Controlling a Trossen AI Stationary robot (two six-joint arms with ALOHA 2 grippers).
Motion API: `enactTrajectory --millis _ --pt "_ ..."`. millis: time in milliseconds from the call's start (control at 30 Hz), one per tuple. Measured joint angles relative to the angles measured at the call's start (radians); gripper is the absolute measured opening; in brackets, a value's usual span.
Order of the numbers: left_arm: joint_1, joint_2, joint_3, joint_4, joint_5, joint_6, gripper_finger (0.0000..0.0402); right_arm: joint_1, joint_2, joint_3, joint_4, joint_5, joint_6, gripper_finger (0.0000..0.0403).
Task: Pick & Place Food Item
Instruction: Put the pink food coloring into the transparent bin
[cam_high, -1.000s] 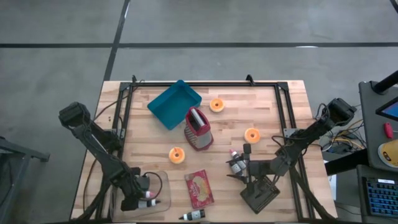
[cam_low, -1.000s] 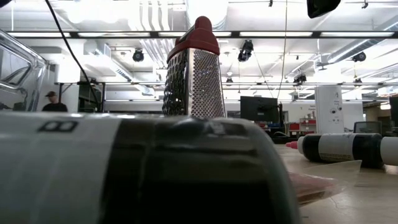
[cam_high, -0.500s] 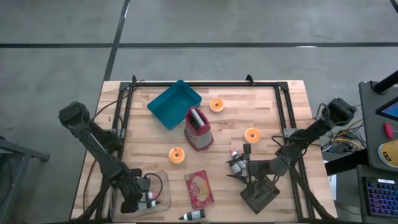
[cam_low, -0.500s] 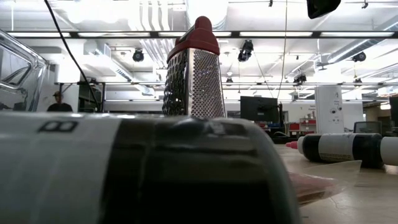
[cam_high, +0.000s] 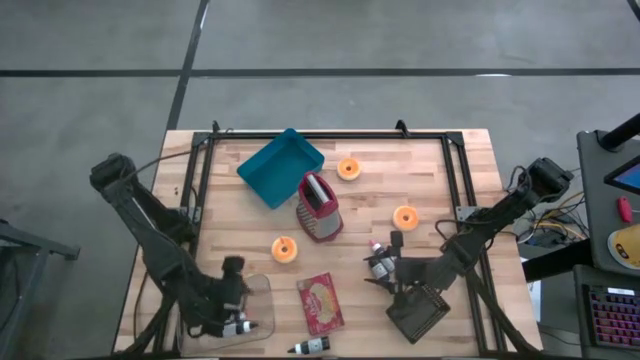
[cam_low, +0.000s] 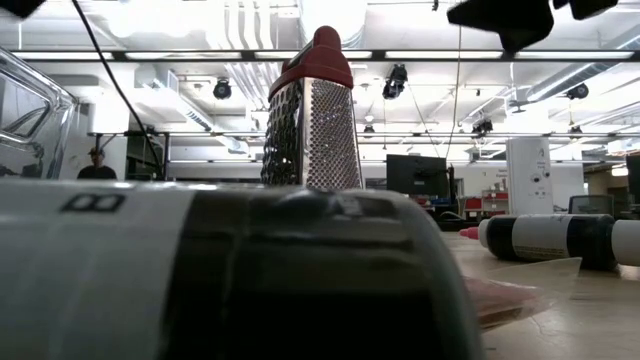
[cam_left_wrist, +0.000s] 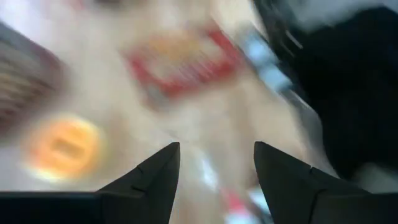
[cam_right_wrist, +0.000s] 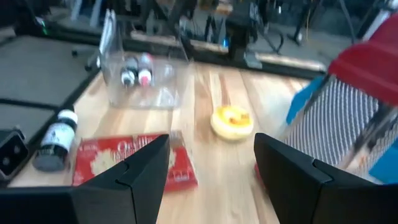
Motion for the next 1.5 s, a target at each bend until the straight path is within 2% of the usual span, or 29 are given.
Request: enactTrajectory --millis 100,200,333,467,567,700,833,967,1133,1300,1500 --pt "-0.010 -0.051 -0.013 0.000 -0.239 0.077 0.0209 -0.009 0.000 0.045 -0.151 0.000 0.084 0.0231" --pt "-0.013 -0.085 -0.036 0.023 -0.400 0.147 0.0209 -0.014 0.000 0.082 -0.276 0.001 0.161 0.0231" --pt "-0.011 -0.108 -0.102 0.187 -0.525 0.320 0.0209 -0.029 0.000 0.107 -0.432 0.005 0.279 0.0231" --pt "-0.012 -0.126 -0.205 0.455 -0.579 0.547 0.0209 -0.051 0.000 0.114 -0.558 -0.016 0.376 0.0231" --pt "-0.009 -0.151 -0.302 0.699 -0.545 0.696 0.0209 -0.074 0.000 0.126 -0.614 -0.079 0.436 0.0232" --pt "0.011 -0.202 -0.449 1.034 -0.397 0.860 0.0209 -0.099 0.000 0.144 -0.689 -0.165 0.480 0.0248" --pt "0.045 -0.262 -0.569 1.215 -0.331 0.933 0.0209 -0.106 0.000 0.164 -0.724 -0.170 0.484 0.0278" --pt "0.079 -0.332 -0.634 1.243 -0.279 0.943 0.0209 -0.134 0.000 0.194 -0.791 -0.207 0.504 0.0312" --pt "0.116 -0.394 -0.679 1.251 -0.205 0.945 0.0209 -0.193 0.000 0.209 -0.873 -0.339 0.565 0.0343" --pt "0.135 -0.414 -0.698 1.274 -0.170 0.990 0.0209 -0.238 0.001 0.209 -0.950 -0.421 0.608 0.0348" --pt "0.149 -0.405 -0.698 1.269 -0.160 1.022 0.0209 -0.257 0.001 0.202 -0.968 -0.433 0.652 0.0337"
